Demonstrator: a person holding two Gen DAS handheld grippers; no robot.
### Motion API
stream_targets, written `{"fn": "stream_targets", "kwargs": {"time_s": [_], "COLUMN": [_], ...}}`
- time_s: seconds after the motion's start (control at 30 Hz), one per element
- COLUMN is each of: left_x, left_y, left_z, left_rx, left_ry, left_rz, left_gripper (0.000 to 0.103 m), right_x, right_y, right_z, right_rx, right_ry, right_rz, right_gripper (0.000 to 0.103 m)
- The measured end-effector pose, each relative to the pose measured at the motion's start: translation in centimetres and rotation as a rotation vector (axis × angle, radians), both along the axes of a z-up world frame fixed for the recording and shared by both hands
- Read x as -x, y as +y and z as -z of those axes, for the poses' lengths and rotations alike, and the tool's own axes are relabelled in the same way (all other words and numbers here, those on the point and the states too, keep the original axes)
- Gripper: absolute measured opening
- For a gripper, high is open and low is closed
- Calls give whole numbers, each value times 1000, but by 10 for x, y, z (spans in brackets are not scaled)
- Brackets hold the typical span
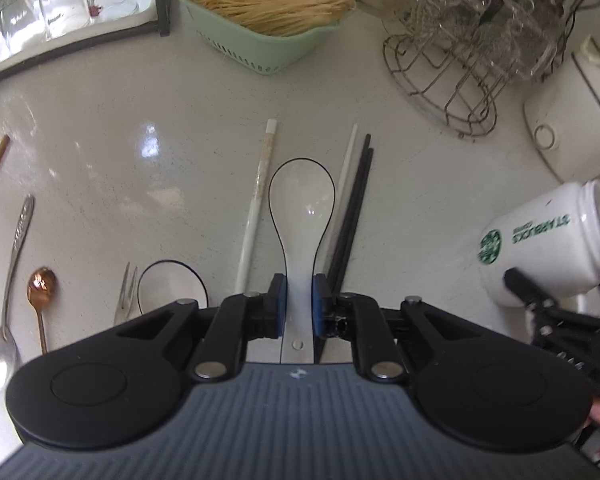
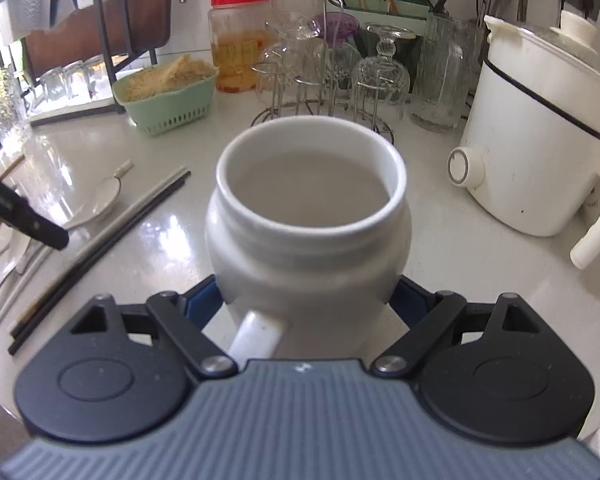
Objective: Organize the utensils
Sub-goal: 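Grasp the white ceramic spoon by its handle with the left gripper, then lower the white spoon into the mug with the left gripper and release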
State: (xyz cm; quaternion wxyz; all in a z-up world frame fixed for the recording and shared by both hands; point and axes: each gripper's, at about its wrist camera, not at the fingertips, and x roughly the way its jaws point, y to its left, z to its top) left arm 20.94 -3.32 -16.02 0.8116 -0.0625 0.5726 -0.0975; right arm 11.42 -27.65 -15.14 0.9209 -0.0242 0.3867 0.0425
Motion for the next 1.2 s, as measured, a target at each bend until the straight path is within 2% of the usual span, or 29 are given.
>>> {"fn": "stream_targets", "kwargs": {"time_s": [0.17, 0.33, 0.57, 0.77, 0.93, 1.2], "left_x": [-3, -6, -4, -3, -3, -15], "left_y": [6, 4, -26, -54, -77, -101], "left_z": [-10, -32, -78, -102, -113, -85], "left_rx": [124, 253, 428, 576, 639, 673], "left_ry": [43, 72, 124, 233, 350, 541], "left_rz": [-67, -82, -7, 16, 28, -57], "left_gripper": [16, 16, 16, 16, 16, 16], "right_x": [0, 0, -2, -2, -1, -1], "right_y": [1, 0, 1, 1, 1, 0], "right_z": [1, 1, 1, 1, 1, 1], "right_rx": [5, 10, 14, 13, 10, 4], "right_ry": [-9, -15, -13, -13, -17, -10], "right_rz": [-5, -15, -23, -22, -23, -31], "right_gripper": [91, 91, 92, 92, 91, 91]}}
